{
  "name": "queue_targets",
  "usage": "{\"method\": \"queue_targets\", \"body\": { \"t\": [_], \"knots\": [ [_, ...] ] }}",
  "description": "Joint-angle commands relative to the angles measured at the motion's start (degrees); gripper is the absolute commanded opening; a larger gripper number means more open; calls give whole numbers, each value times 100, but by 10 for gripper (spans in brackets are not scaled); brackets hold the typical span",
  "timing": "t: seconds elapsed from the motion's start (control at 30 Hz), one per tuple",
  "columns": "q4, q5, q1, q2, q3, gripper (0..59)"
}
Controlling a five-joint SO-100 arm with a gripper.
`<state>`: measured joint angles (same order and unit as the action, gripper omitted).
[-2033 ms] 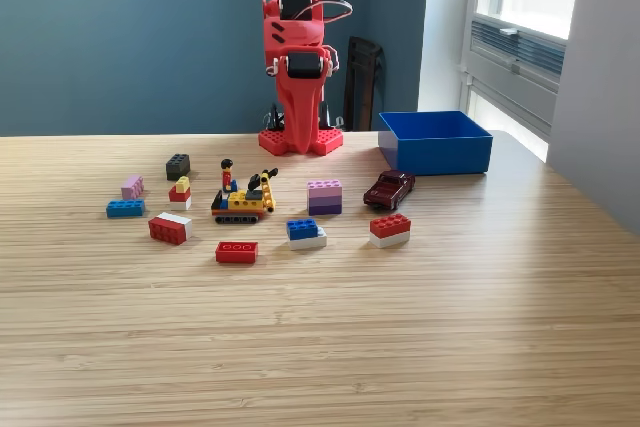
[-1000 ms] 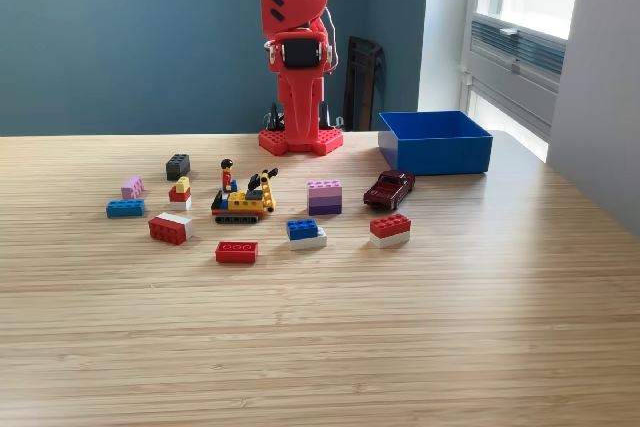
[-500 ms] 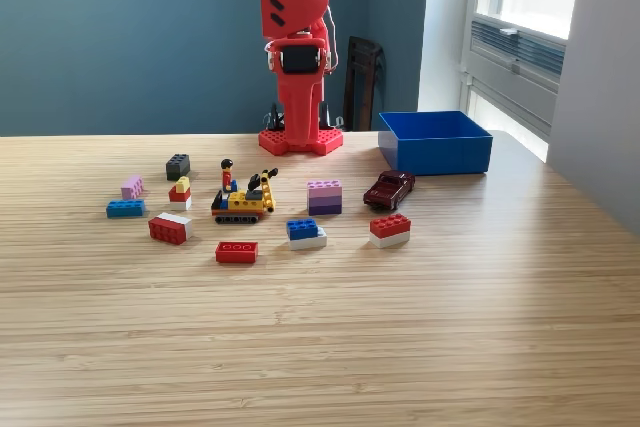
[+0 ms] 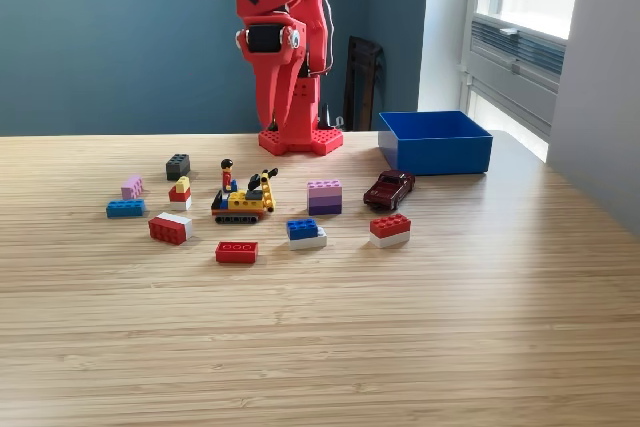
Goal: Grasp a lego block and put it in the bin.
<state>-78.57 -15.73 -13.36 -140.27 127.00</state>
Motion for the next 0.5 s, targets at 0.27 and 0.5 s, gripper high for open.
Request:
{"method": "queue_targets", "body": {
  "t": [0.27, 0.5],
  "knots": [
    [114, 264, -1371, 26, -439, 172],
    [598, 264, -2030, 35, -360, 175]
  ]
}}
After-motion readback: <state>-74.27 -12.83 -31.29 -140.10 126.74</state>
